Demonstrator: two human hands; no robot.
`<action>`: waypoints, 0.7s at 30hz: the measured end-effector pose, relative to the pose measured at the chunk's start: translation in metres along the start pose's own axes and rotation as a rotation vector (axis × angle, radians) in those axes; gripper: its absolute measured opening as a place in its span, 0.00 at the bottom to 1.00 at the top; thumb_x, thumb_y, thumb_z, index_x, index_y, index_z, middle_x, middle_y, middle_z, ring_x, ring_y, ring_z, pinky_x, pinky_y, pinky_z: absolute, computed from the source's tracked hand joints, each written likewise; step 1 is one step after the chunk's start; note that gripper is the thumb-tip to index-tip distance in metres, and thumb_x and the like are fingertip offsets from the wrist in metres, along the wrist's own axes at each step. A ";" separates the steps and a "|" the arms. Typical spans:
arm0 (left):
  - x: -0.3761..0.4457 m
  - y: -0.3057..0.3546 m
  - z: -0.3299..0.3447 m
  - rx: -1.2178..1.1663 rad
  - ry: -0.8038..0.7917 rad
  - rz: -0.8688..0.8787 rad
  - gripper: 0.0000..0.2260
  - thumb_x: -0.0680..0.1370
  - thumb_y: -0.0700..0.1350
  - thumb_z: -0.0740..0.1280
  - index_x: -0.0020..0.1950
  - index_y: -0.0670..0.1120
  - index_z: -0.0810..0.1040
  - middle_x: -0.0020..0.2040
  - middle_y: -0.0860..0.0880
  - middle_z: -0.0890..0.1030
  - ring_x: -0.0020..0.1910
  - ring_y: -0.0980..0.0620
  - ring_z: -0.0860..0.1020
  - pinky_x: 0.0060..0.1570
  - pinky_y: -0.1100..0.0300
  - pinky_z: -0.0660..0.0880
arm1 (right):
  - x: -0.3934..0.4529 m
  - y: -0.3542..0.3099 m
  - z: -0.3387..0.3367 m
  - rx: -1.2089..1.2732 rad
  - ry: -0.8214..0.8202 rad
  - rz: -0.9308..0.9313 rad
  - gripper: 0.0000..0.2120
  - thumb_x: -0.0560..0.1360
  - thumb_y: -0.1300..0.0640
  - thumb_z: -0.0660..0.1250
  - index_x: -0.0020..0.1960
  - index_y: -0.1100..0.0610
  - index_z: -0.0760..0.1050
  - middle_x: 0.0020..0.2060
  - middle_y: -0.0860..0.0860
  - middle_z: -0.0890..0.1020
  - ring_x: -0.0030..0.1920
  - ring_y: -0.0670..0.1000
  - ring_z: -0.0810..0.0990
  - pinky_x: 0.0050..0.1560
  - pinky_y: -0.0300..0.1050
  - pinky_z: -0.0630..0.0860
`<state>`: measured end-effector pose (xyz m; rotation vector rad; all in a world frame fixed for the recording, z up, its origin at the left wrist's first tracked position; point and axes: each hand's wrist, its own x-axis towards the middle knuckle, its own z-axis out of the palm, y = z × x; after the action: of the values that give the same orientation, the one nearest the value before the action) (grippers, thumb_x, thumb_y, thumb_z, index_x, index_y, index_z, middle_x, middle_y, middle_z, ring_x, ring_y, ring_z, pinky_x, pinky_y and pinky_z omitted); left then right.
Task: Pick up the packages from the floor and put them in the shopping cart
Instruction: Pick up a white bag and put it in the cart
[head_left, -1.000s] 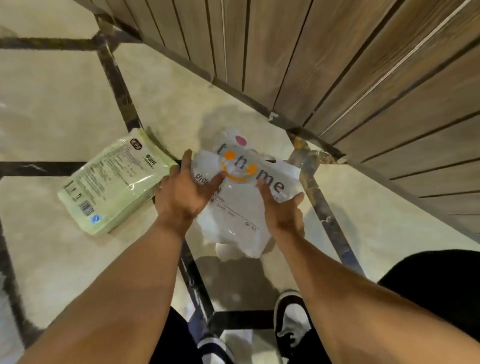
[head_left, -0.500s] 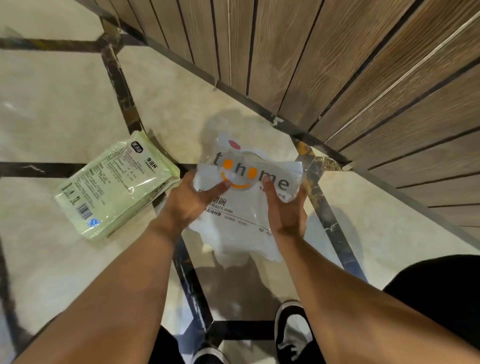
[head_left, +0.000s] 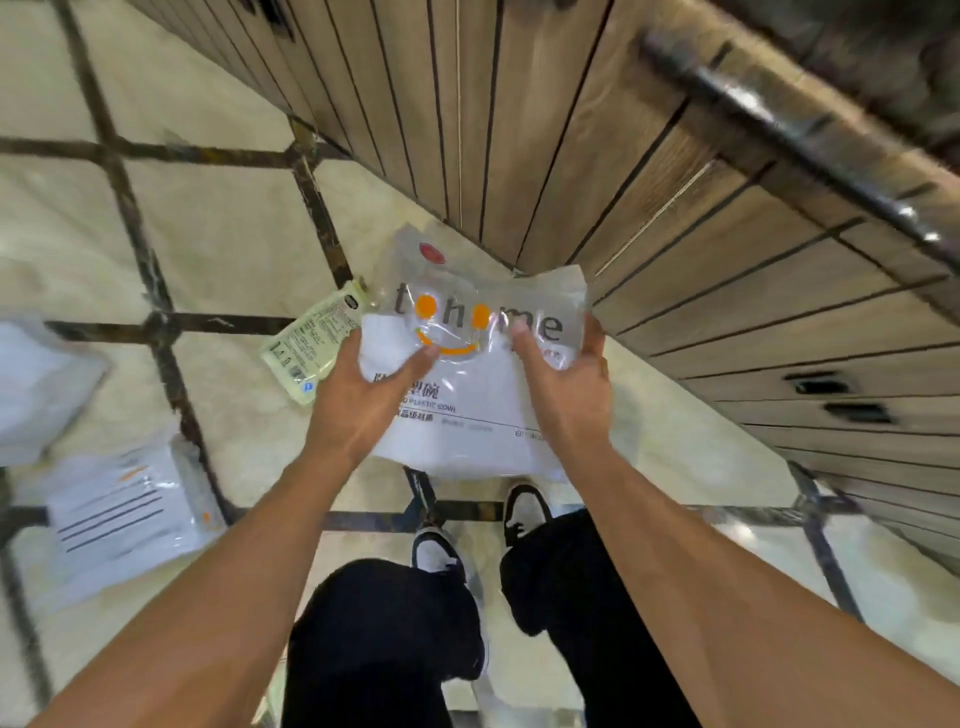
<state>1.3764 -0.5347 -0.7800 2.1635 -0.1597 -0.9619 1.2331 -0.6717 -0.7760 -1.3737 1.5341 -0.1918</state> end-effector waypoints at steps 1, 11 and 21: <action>-0.023 0.022 -0.017 -0.006 0.014 -0.005 0.29 0.72 0.67 0.75 0.70 0.59 0.75 0.56 0.60 0.82 0.57 0.52 0.81 0.50 0.60 0.75 | -0.021 -0.023 -0.016 0.008 -0.010 -0.027 0.51 0.61 0.19 0.65 0.79 0.40 0.60 0.69 0.51 0.76 0.69 0.56 0.77 0.68 0.60 0.75; -0.226 0.225 -0.145 0.000 0.062 0.157 0.32 0.70 0.71 0.74 0.68 0.57 0.76 0.54 0.61 0.83 0.55 0.53 0.82 0.52 0.58 0.76 | -0.201 -0.213 -0.174 0.074 0.033 -0.229 0.40 0.65 0.25 0.72 0.70 0.42 0.69 0.62 0.46 0.80 0.63 0.52 0.80 0.64 0.55 0.77; -0.360 0.432 -0.149 0.189 -0.102 0.592 0.49 0.59 0.83 0.64 0.74 0.58 0.74 0.67 0.50 0.82 0.66 0.43 0.79 0.63 0.49 0.75 | -0.298 -0.313 -0.374 0.315 0.331 -0.373 0.30 0.68 0.31 0.76 0.63 0.45 0.75 0.57 0.42 0.84 0.58 0.48 0.83 0.63 0.50 0.78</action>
<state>1.2985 -0.6145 -0.2089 2.0423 -0.9156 -0.7253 1.1056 -0.7160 -0.2214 -1.4063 1.4188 -0.8922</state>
